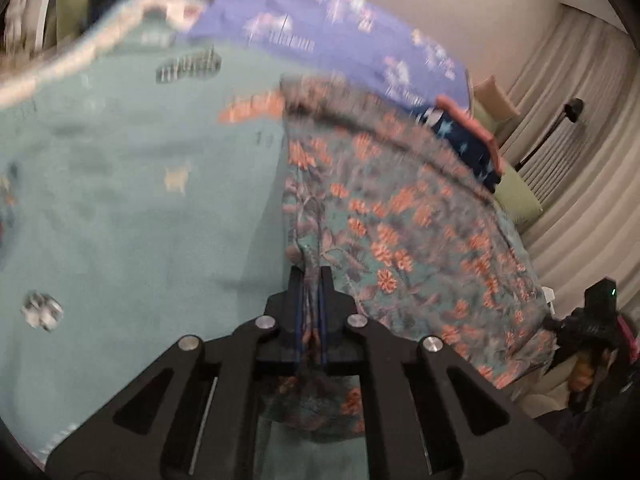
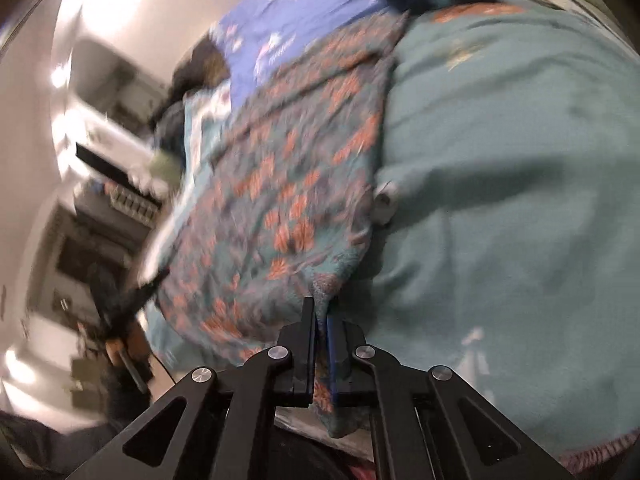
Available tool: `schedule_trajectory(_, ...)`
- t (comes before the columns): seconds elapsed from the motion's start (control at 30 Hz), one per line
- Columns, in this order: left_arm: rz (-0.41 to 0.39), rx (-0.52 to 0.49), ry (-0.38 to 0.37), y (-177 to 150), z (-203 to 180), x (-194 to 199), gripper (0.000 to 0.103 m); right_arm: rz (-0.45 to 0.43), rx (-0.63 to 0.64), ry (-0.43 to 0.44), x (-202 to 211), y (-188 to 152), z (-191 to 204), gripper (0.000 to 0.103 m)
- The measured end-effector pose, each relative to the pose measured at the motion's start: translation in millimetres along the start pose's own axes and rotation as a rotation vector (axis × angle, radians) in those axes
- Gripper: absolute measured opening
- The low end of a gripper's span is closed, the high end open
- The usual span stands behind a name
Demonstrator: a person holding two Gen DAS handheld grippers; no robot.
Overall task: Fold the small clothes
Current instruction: 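Grasp the floral garment's end with both grippers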
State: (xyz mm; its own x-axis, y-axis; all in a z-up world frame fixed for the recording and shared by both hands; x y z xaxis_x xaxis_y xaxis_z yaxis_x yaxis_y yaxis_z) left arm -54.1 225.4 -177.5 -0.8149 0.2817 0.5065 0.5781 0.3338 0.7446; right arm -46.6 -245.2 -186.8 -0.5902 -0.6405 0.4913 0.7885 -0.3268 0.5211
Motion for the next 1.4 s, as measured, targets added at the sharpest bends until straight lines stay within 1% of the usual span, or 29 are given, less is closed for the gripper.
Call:
schedule_trajectory(0.07, -0.008, -0.019, -0.006, 2, -2, 8, 0.008, -0.021, 0.002, -0.035, 12, 2, -6, 0.003)
schedule_trajectory(0.13, 0.012, -0.031, 0.016, 1, 0, 5, 0.009, -0.015, 0.005, -0.071, 15, -3, -13, 0.003)
schedule_trajectory(0.2, 0.045, -0.028, 0.056, -9, 7, -2, 0.010, -0.001, -0.002, -0.101, 12, -8, -20, 0.007)
schedule_trajectory(0.23, 0.052, -0.016, 0.063, -12, 11, -2, 0.010, 0.006, -0.021, -0.095, 10, -10, -23, 0.008)
schedule_trajectory(0.27, 0.068, 0.020, 0.050, -17, 17, -3, 0.016, 0.015, -0.052, -0.074, 9, -13, -27, 0.011)
schedule_trajectory(0.3, 0.072, 0.053, 0.040, -21, 22, -2, 0.030, 0.025, -0.077, -0.046, 8, -17, -29, 0.017)
schedule_trajectory(0.33, 0.071, 0.076, 0.034, -23, 25, 0, 0.039, 0.032, -0.086, -0.030, 7, -21, -30, 0.021)
schedule_trajectory(0.37, 0.064, 0.117, 0.030, -26, 31, 3, 0.058, 0.036, -0.084, -0.029, 7, -22, -30, 0.033)
schedule_trajectory(0.4, 0.058, 0.141, 0.030, -28, 36, 6, 0.067, 0.037, -0.072, -0.033, 7, -25, -29, 0.041)
schedule_trajectory(0.5, 0.074, 0.175, 0.011, -37, 42, 8, 0.067, 0.039, -0.030, -0.025, 7, -31, -23, 0.046)
schedule_trajectory(0.57, 0.077, 0.174, 0.004, -42, 42, 9, 0.067, 0.044, -0.011, -0.022, 4, -34, -19, 0.048)
schedule_trajectory(0.7, 0.074, 0.137, -0.008, -49, 35, 12, 0.067, 0.044, 0.010, -0.034, -4, -43, -12, 0.048)
schedule_trajectory(0.8, 0.080, 0.140, -0.034, -48, 35, 13, 0.067, 0.042, 0.039, -0.014, -10, -47, -3, 0.048)
schedule_trajectory(0.87, 0.083, 0.133, -0.047, -48, 35, 14, 0.067, 0.046, 0.061, -0.031, -16, -49, 0, 0.048)
schedule_trajectory(0.93, 0.084, 0.119, -0.033, -49, 38, 13, 0.055, 0.046, 0.045, -0.031, -21, -49, -1, 0.047)
schedule_trajectory(0.97, 0.081, 0.103, -0.005, -50, 40, 12, 0.031, 0.046, 0.026, -0.024, -22, -48, -4, 0.048)
schedule_trajectory(1.0, 0.075, 0.094, 0.004, -49, 43, 12, 0.012, 0.042, 0.008, -0.018, -22, -47, -6, 0.041)
schedule_trajectory(1.03, 0.064, 0.116, -0.015, -46, 43, 15, 0.010, 0.038, 0.002, -0.026, -21, -46, -7, 0.029)
schedule_trajectory(1.07, 0.020, 0.132, -0.007, -41, 41, 24, 0.009, 0.048, 0.000, -0.038, -21, -45, -8, 0.004)
schedule_trajectory(1.13, -0.052, 0.086, 0.005, -32, 31, 44, 0.009, 0.040, -0.023, -0.023, -18, -44, -12, 0.004)
schedule_trajectory(1.17, -0.060, 0.079, -0.006, -30, 29, 49, 0.009, 0.041, -0.026, -0.021, -17, -43, -13, 0.004)
schedule_trajectory(1.2, -0.063, 0.076, -0.014, -29, 28, 56, 0.010, 0.048, -0.022, -0.021, -17, -44, -13, 0.005)
schedule_trajectory(1.23, -0.061, 0.071, -0.001, -29, 29, 59, 0.010, 0.054, -0.022, -0.019, -17, -44, -14, 0.006)
schedule_trajectory(1.3, -0.040, 0.071, 0.022, -32, 34, 56, 0.013, 0.074, -0.042, -0.007, -19, -42, -19, 0.008)
schedule_trajectory(1.37, -0.015, 0.102, 0.037, -38, 41, 47, 0.014, 0.077, -0.055, 0.008, -19, -41, -22, 0.009)
schedule_trajectory(1.4, -0.008, 0.120, 0.040, -40, 44, 44, 0.022, 0.079, -0.056, 0.014, -19, -42, -23, 0.013)
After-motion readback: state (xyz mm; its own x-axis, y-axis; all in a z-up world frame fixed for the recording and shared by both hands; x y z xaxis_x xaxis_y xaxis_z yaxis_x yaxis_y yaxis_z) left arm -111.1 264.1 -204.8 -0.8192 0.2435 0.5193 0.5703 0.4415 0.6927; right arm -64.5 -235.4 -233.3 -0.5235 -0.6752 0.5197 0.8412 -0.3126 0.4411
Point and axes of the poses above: each gripper's, at about its wrist camera, not at the fingertips, and x roughly against the way its jaws point, z to its left, y to its top, the point moved 4 cm from there along -x, roughly the way its jaws point, and after that the axes turned 9 degrees about -z, right-handed, at the moved point
